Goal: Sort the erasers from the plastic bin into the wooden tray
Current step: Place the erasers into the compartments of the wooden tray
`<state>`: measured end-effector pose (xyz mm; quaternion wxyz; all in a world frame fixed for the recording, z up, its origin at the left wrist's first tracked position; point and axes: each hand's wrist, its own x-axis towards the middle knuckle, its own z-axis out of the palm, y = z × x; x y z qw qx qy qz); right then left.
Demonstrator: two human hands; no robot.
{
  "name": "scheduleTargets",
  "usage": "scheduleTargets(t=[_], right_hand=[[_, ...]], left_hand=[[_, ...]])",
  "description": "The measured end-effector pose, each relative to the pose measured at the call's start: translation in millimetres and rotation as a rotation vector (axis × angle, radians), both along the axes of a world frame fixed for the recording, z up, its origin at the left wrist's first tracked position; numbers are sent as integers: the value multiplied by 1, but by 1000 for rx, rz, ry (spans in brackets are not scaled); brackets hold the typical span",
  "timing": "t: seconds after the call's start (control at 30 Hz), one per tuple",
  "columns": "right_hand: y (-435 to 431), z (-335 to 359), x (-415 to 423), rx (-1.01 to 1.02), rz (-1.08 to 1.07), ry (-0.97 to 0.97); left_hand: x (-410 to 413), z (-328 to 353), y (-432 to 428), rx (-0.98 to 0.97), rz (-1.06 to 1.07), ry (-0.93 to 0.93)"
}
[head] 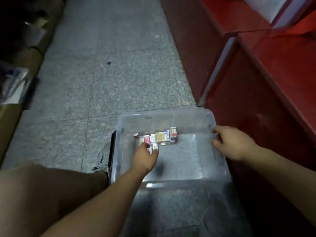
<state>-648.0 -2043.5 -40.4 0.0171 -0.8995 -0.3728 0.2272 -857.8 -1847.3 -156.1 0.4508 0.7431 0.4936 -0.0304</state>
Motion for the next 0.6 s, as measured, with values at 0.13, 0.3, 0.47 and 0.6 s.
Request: scheduleTargets(t=[0.13,0.3,0.47,0.6], right_hand=[[32,-57,35,-32,-148,-64],[44,-99,49,55,-263,-92],[43,-115,48,129,-264,-136],[46,-116,47,140,-290,-135]], left_hand=[[29,-57,16,-145,119,-8],[64,-109,25,-178,187,10],[78,-157,34,-126,223,42],[84,-156,34,-121,229,33]])
